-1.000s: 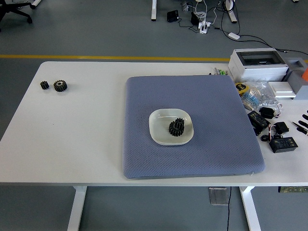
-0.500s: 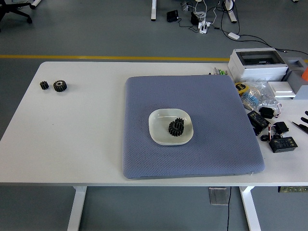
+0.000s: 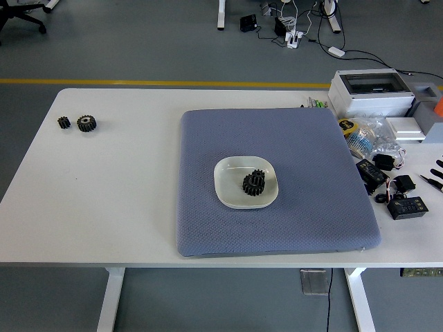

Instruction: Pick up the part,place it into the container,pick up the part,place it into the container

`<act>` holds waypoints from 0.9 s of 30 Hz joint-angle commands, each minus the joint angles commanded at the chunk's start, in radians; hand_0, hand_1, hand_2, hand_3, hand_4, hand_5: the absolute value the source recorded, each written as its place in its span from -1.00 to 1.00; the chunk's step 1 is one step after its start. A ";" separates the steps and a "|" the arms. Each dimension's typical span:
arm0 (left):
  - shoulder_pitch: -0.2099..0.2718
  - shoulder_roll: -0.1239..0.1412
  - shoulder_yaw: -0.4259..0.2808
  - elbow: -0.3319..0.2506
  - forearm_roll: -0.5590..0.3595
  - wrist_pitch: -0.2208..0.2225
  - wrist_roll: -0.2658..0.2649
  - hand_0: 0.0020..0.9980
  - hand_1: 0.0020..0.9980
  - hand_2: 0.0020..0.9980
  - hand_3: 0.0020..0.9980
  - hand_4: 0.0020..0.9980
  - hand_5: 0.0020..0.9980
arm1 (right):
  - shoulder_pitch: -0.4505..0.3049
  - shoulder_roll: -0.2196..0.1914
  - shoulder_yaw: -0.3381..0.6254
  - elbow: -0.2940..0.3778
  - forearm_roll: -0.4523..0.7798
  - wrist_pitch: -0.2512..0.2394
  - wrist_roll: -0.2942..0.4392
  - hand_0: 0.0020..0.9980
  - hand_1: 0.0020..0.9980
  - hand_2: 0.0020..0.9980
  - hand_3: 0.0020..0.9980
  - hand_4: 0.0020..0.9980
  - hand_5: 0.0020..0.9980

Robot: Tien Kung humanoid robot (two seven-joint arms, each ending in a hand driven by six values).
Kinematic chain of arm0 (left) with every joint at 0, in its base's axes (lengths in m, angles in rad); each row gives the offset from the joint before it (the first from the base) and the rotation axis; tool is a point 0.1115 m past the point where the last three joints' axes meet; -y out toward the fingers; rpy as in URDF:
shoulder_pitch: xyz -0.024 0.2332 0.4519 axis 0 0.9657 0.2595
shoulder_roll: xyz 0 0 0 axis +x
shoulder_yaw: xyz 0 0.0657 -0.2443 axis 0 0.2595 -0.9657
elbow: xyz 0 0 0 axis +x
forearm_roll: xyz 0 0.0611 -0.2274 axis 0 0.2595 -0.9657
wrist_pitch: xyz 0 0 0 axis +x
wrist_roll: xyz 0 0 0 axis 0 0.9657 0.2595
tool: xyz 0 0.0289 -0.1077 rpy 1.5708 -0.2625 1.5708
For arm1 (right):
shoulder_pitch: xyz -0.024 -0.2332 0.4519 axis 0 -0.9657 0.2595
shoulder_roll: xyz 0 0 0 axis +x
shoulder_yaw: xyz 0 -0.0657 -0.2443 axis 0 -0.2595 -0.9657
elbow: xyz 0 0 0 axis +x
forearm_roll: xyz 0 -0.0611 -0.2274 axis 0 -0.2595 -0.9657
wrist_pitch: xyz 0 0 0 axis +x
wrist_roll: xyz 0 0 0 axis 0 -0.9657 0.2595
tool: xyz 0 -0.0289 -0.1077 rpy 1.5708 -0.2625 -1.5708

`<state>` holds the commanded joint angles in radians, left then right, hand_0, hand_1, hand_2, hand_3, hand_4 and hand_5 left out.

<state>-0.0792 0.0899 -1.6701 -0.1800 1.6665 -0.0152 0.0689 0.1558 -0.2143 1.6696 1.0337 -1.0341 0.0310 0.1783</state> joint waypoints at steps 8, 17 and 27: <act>0.001 0.004 -0.007 0.000 0.008 -0.001 -0.001 0.44 0.36 0.37 0.14 0.23 0.16 | 0.002 -0.001 -0.002 0.004 -0.017 0.001 -0.010 0.40 0.44 0.54 0.48 1.00 0.65; 0.001 0.002 -0.013 0.000 0.012 0.000 -0.001 0.43 0.36 0.37 0.14 0.22 0.15 | -0.001 0.000 0.000 0.016 -0.042 0.001 -0.024 0.40 0.44 0.54 0.48 1.00 0.65; 0.009 0.001 -0.024 0.000 0.021 -0.001 0.001 0.44 0.36 0.37 0.14 0.22 0.15 | -0.002 0.005 0.014 0.045 -0.106 -0.005 -0.059 0.40 0.44 0.54 0.48 1.00 0.64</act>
